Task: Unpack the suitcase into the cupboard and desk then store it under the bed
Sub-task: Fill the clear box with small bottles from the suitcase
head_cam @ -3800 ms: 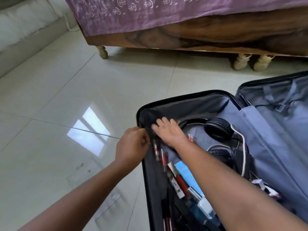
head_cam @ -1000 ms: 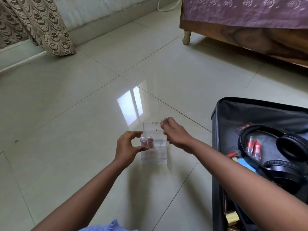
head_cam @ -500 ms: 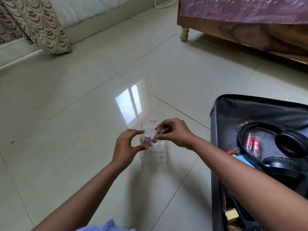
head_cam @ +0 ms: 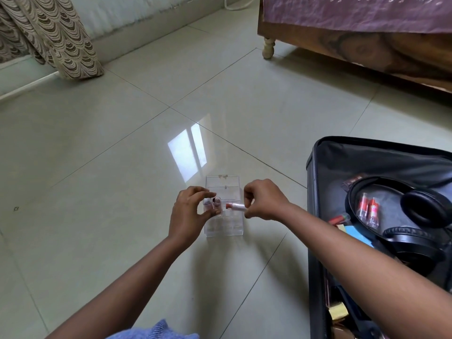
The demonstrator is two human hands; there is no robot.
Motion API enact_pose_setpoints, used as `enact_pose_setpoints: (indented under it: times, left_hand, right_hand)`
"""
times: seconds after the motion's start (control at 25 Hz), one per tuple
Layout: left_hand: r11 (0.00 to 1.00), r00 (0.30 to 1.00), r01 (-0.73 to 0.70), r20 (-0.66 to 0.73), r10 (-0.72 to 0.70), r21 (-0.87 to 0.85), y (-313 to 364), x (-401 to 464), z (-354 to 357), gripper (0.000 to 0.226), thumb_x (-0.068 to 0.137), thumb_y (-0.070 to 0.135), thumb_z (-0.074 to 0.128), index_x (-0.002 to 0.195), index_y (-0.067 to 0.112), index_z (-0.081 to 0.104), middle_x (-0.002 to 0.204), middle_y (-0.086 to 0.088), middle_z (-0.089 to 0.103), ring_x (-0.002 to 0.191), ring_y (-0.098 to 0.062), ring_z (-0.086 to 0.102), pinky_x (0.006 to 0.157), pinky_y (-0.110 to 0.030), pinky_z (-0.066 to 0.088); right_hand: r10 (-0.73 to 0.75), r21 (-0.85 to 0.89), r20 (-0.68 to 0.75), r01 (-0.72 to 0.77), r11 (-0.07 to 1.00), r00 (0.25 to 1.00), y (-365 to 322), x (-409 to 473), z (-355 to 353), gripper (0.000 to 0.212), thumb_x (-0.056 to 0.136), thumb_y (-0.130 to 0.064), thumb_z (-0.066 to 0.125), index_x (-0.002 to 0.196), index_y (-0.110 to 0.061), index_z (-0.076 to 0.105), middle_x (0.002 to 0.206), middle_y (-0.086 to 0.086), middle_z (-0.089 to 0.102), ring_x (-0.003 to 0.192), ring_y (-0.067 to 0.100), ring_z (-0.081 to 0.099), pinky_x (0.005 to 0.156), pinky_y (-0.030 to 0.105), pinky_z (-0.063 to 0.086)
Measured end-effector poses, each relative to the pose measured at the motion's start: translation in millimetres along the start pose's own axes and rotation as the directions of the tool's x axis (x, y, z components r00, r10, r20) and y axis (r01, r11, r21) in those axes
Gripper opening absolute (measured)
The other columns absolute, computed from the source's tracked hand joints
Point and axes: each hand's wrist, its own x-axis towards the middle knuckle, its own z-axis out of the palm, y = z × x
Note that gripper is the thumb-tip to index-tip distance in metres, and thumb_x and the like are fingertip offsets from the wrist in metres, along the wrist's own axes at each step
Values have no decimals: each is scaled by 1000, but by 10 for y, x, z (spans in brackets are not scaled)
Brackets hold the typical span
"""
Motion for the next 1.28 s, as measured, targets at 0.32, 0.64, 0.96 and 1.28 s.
enact_pose_setpoints:
  times: [0.32, 0.64, 0.96, 1.28]
  left_hand:
    - [978, 989, 91, -100, -111, -186, -3, 15, -84, 31, 79, 27, 73, 107, 17, 67, 101, 10, 60, 100, -15, 57, 82, -31, 48]
    - [945, 967, 173, -134, -217, -278, -32, 1, -58, 15, 90, 22, 60, 99, 13, 69, 95, 6, 64, 96, -18, 61, 77, -34, 51]
    - [920, 939, 218, -186, -289, -325, 42, -36, -56, 23, 96, 27, 49, 93, 15, 68, 82, 1, 70, 80, -16, 64, 59, -16, 45]
    - [890, 985, 62, 169, 18, -452, 1025, 209, -143, 20, 92, 27, 56, 85, 14, 69, 66, 2, 67, 61, -9, 63, 54, -19, 50]
  right_hand:
    - [28, 441, 20, -34, 897, 999, 76, 24, -71, 24, 72, -7, 77, 92, -14, 67, 92, 2, 68, 64, 12, 58, 60, 22, 47]
    - [-89, 332, -43, 98, 938, 995, -17, 46, 69, 20, 74, 0, 74, 93, -5, 69, 88, 11, 73, 86, 17, 69, 78, 20, 53]
    - [-263, -44, -103, 260, 965, 959, -218, 53, 197, 41, 85, -8, 60, 126, -11, 56, 114, 9, 57, 94, 25, 61, 79, 23, 42]
    - [-57, -80, -308, 33, 996, 950, 419, -152, -1205, 27, 68, 1, 63, 92, -7, 71, 85, 8, 71, 76, 19, 63, 73, 27, 49]
